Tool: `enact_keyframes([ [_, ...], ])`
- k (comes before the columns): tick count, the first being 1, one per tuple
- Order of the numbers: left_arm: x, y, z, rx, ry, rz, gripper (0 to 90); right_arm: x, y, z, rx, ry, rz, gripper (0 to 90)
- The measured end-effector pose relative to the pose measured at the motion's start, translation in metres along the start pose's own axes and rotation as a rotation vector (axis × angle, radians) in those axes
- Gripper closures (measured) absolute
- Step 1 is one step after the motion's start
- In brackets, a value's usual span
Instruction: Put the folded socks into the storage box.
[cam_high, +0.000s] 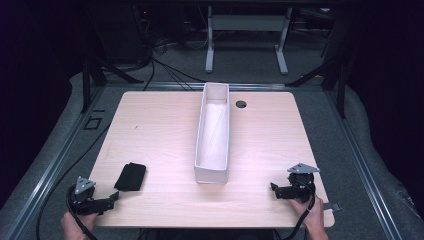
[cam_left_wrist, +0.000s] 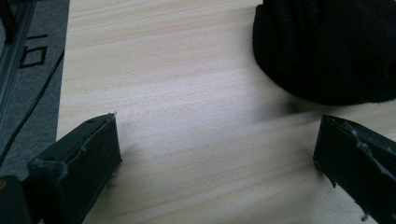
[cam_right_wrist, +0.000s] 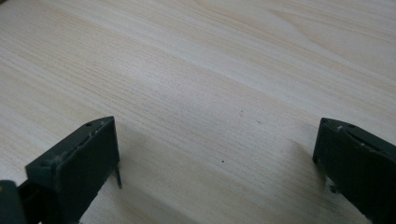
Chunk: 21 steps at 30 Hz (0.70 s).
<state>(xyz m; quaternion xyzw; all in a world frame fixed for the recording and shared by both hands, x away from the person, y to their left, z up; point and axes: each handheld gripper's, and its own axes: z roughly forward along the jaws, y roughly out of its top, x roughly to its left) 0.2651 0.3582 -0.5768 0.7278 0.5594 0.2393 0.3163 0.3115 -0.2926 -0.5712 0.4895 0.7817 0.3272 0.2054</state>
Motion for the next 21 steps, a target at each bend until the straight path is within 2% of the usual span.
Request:
enact_keyframes([
  [5,0.0,0.002,0.001,0.008,0.004,-0.006,0.4,0.0,0.0,0.0,-0.001,0.002,-0.002,0.0],
  [12,0.0,0.009,0.0,0.074,0.005,-0.003,0.2,0.0,0.0,0.0,0.001,0.002,-0.001,0.0],
  [16,0.002,0.013,-0.003,0.118,-0.014,-0.015,0.1,0.0,0.0,0.0,0.001,0.001,-0.001,0.0],
  [17,0.003,0.014,-0.004,0.135,-0.031,-0.029,0.1,0.0,0.0,0.0,0.001,0.001,-0.001,0.0],
  [21,0.004,0.022,-0.01,0.184,-0.053,-0.029,0.2,0.0,0.0,0.0,0.0,0.001,-0.001,0.0],
])
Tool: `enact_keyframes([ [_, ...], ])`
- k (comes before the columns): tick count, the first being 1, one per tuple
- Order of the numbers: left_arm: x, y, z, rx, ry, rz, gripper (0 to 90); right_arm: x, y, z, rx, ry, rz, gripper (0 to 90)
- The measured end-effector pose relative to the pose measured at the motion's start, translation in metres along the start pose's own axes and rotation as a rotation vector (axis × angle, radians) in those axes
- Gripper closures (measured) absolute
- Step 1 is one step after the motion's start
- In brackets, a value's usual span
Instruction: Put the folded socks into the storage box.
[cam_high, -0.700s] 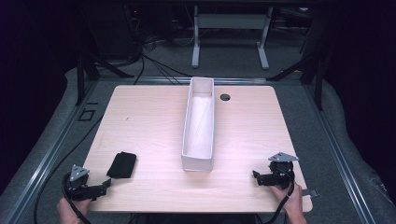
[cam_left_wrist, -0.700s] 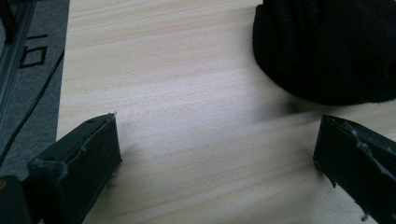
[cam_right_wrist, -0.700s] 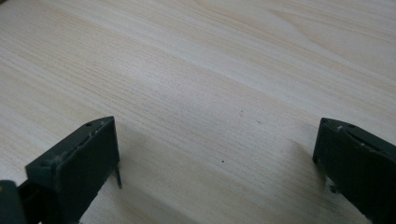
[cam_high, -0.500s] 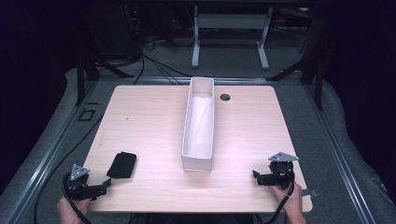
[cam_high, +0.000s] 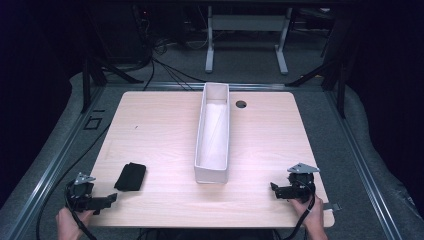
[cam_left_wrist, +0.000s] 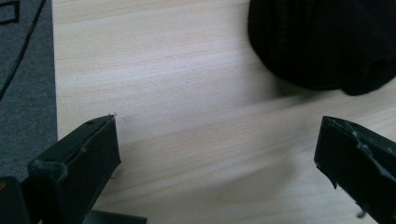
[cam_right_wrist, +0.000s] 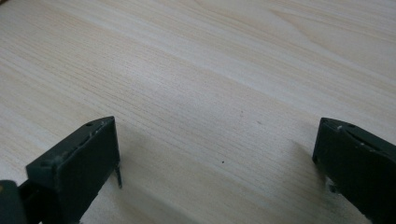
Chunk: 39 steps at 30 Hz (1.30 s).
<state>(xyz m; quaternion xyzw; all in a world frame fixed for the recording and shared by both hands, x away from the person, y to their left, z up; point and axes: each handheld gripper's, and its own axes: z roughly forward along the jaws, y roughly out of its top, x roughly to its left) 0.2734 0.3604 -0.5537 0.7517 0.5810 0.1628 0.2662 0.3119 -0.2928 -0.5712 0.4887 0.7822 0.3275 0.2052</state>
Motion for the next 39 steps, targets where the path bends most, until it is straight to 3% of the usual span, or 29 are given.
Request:
enact_keyframes([
  [9,-0.013,0.028,-0.019,0.076,-0.036,0.022,0.0,0.0,0.0,0.0,0.0,0.0,0.0,0.0],
  [16,-0.027,0.052,-0.025,0.115,-0.03,0.049,0.0,0.0,0.0,0.0,0.0,0.0,0.001,0.0],
  [25,-0.034,0.077,-0.021,0.188,-0.029,0.052,0.0,0.0,0.0,0.0,0.0,0.0,0.0,0.0],
  [28,-0.039,0.085,-0.02,0.186,-0.012,0.054,0.0,0.0,0.0,0.0,0.0,0.0,0.0,0.0],
  [35,-0.053,0.099,-0.018,0.206,-0.048,0.068,0.0,0.0,0.0,0.0,0.0,0.0,0.001,0.0],
  [39,-0.061,0.105,-0.011,0.242,-0.055,0.077,0.1,0.0,0.0,0.0,-0.001,-0.002,0.002,0.0],
])
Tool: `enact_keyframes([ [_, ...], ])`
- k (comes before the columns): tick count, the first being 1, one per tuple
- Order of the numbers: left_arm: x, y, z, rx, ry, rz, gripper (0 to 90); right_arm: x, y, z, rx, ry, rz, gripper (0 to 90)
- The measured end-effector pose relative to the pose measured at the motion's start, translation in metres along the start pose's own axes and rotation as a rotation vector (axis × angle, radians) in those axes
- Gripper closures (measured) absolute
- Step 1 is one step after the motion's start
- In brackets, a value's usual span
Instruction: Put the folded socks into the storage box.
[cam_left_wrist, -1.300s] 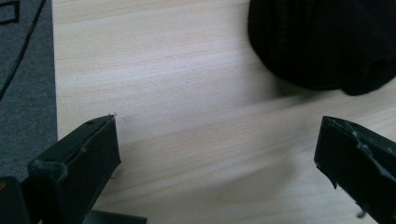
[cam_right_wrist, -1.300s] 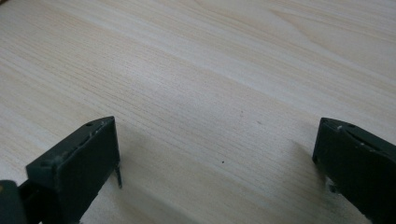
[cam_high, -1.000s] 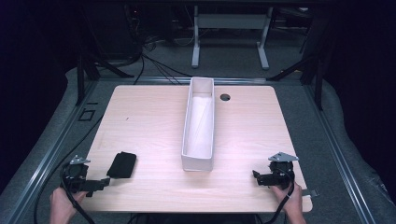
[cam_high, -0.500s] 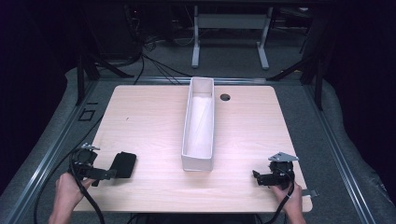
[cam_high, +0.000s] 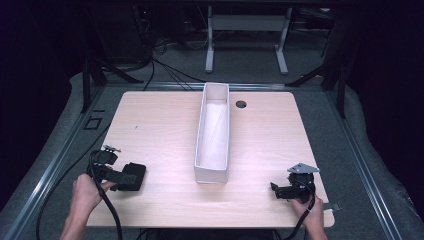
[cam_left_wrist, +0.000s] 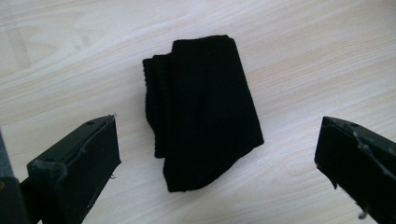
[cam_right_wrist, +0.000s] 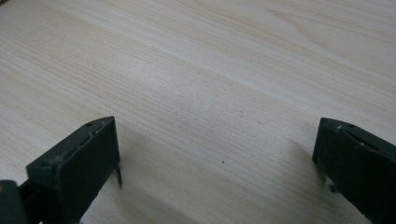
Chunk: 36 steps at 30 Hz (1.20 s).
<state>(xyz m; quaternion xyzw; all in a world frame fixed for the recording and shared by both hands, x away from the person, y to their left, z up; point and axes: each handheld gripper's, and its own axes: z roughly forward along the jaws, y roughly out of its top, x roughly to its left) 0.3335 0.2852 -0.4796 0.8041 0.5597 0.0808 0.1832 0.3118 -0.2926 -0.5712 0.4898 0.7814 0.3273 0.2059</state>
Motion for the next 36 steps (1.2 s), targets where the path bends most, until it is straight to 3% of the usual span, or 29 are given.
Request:
enact_keyframes([
  [5,-0.001,0.007,0.015,0.048,0.011,-0.01,0.0,0.0,0.0,0.0,0.0,0.001,0.001,0.0],
  [17,0.009,0.012,0.049,0.132,0.023,-0.083,0.3,0.0,0.0,0.0,0.001,0.001,0.001,0.0],
  [26,0.013,0.013,0.054,0.134,-0.006,-0.113,23.9,0.0,0.0,0.0,0.001,0.001,0.001,0.0],
  [36,0.014,0.013,0.049,0.128,-0.009,-0.13,39.3,0.0,0.0,0.0,0.001,0.0,0.003,0.1],
])
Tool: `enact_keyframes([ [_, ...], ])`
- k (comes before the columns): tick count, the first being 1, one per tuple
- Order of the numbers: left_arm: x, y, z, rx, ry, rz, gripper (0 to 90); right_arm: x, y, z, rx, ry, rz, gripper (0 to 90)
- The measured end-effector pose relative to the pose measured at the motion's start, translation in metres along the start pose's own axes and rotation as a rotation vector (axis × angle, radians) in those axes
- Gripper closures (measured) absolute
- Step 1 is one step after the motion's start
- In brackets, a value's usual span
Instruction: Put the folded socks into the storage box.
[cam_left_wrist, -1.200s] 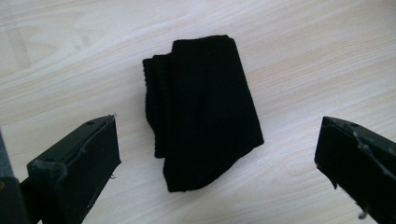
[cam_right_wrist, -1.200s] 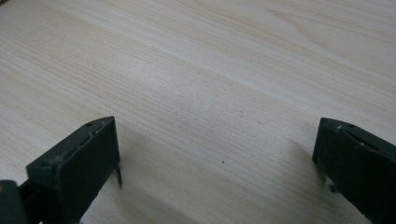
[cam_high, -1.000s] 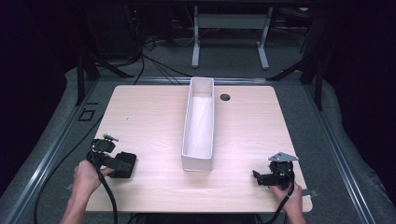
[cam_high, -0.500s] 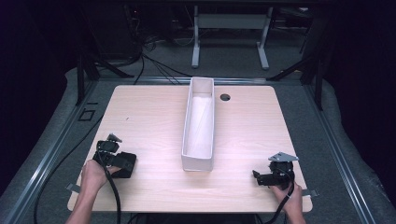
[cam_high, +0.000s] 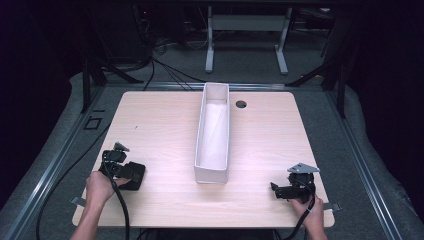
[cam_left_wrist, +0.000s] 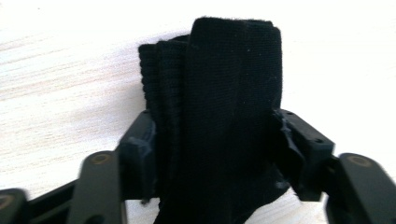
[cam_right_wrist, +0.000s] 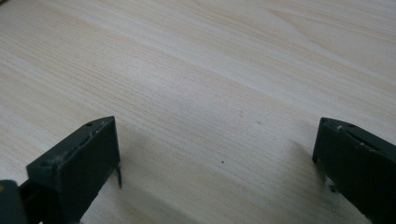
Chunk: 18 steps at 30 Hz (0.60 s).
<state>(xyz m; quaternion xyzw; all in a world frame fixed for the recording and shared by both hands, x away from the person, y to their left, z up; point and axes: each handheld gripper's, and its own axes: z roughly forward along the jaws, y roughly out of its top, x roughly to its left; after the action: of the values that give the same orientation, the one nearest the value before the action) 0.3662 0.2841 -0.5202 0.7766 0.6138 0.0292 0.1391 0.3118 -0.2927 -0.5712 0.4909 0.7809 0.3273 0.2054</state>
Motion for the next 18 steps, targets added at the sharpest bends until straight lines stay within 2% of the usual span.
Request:
enact_keyframes([
  [6,-0.001,-0.001,-0.005,-0.012,0.019,0.008,55.7,0.0,0.0,0.0,0.0,0.0,0.001,0.1],
  [11,-0.002,0.0,-0.007,-0.016,0.027,0.015,61.2,0.0,0.0,0.0,0.0,-0.001,0.0,0.0],
  [18,0.0,0.0,-0.011,-0.015,0.006,0.016,64.2,0.0,0.0,0.0,0.0,-0.001,0.0,0.0],
])
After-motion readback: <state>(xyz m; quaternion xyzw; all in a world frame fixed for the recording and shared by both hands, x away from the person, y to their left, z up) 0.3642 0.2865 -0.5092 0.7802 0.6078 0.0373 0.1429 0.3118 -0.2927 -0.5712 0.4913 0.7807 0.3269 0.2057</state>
